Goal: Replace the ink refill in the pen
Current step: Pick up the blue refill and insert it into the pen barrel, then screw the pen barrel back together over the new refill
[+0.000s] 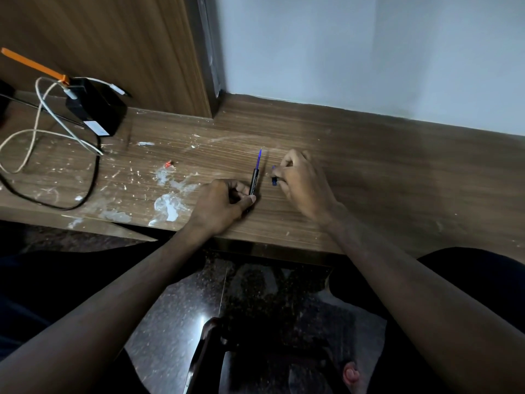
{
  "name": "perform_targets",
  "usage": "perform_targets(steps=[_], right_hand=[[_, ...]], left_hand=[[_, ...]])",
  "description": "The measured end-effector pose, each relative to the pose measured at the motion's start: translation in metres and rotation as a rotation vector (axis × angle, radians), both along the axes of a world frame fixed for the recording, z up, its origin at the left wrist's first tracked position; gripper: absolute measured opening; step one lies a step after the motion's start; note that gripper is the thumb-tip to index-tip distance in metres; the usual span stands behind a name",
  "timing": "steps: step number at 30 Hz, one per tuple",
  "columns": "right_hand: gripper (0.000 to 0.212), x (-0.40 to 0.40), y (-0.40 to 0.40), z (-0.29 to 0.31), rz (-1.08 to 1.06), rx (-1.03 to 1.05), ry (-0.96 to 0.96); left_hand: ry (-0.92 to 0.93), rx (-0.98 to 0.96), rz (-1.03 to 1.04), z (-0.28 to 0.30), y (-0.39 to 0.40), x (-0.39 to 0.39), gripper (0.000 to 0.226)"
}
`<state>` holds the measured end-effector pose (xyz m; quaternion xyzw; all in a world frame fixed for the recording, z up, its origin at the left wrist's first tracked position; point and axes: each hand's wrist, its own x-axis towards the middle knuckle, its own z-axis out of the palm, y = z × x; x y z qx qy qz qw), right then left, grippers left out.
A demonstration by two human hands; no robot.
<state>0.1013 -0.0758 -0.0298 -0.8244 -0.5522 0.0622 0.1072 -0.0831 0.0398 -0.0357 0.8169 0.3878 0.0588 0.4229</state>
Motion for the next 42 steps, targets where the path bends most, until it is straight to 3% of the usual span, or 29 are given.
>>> perform_targets(steps=[6, 10, 17, 20, 24, 42], right_hand=[[0.021, 0.0, 0.003, 0.0, 0.01, 0.013, -0.025], [0.015, 0.007, 0.005, 0.016, -0.1, 0.236, 0.087], [0.019, 0.04, -0.014, 0.034, -0.548, 0.391, 0.698], [0.019, 0.042, -0.023, 0.03, -0.614, 0.465, 0.973], [0.023, 0.043, -0.032, 0.024, -0.64, 0.509, 1.158], [0.024, 0.047, -0.049, 0.019, -0.634, 0.455, 1.065]], left_hand=[[-0.007, 0.019, -0.016, 0.004, -0.002, 0.001, 0.015], [-0.028, 0.036, -0.025, 0.009, -0.002, 0.005, 0.015], [-0.065, 0.118, -0.126, 0.012, -0.012, 0.014, 0.008], [-0.06, 0.141, -0.165, 0.01, -0.015, 0.015, 0.007], [-0.063, 0.168, -0.187, 0.005, -0.019, 0.017, 0.004], [-0.045, 0.184, -0.244, 0.002, -0.028, 0.028, 0.007]])
